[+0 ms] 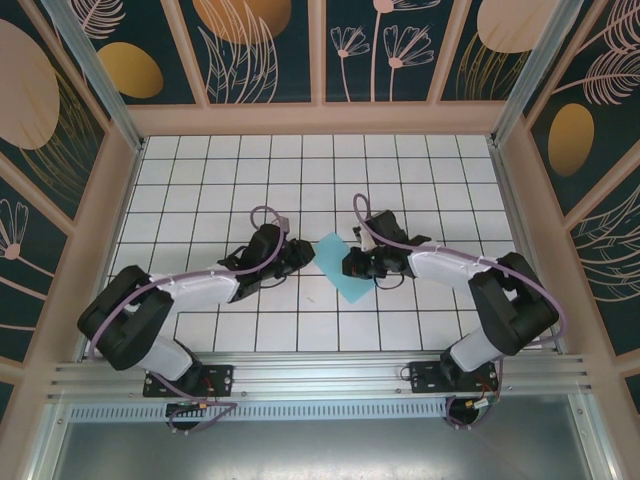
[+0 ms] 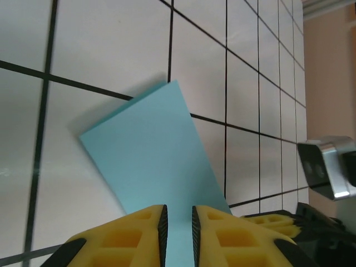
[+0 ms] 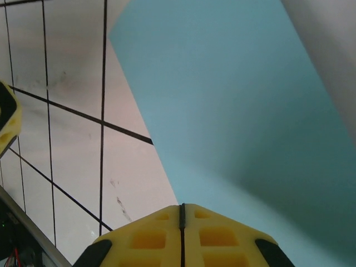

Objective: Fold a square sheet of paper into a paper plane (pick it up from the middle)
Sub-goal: Turn over the paper at the center of the table, then rotate the paper at the center of the table.

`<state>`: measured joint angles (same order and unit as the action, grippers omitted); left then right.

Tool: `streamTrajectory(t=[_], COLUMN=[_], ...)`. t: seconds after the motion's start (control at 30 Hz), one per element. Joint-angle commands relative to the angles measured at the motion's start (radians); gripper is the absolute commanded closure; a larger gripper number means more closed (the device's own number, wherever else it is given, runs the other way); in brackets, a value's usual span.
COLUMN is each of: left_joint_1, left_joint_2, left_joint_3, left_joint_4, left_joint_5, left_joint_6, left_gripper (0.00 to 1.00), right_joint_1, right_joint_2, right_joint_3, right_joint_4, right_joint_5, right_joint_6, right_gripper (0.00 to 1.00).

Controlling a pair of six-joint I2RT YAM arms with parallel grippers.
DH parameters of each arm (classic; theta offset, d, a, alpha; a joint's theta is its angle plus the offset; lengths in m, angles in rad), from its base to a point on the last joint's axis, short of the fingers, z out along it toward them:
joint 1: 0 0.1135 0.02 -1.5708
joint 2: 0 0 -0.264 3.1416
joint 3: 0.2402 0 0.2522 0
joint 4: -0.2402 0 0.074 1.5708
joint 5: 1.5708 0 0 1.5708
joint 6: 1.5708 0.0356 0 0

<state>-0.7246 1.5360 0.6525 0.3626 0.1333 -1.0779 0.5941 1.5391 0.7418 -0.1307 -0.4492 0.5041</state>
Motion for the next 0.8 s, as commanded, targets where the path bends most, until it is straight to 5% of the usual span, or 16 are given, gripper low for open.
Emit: streamTrajectory(t=[0.0,0.23,0.5,0.63,0.77], left_joint_1=[-0.017,-0.021,-0.025,-0.025,-0.025], left_joint_2=[0.067,0.122,0.13,0.145,0.171], left_joint_3=[0.058,0.093,0.103,0.097,0.104], left_joint_4=[0.035,0.047,0.05,0.041,0.038], left_joint_5=[0.077,0.104,0.142,0.162,0.17], left_joint_6=[-0.006,-0.011,-0.01,0.001,0.013], left_gripper=[0.77,0.76,0.75,0.75,0.75], right_joint_1=[-0.017,-0.037,0.056,0.09,0.047], right_joint_2=[0.041,0.087,-0.034,-0.172,-0.325], right_joint_3=[-0.07,-0.242,-0.44,-0.383,-0.265], right_joint_4=[0.119,0.308,0.676,0.568,0.214], right_joint_5=[-0.068,-0.103,0.0,0.073,0.186], right_joint_6=[0.016,0.167,0.651,0.625,0.393], right_gripper=[0.93,0.93,0.89,0.84,0.71])
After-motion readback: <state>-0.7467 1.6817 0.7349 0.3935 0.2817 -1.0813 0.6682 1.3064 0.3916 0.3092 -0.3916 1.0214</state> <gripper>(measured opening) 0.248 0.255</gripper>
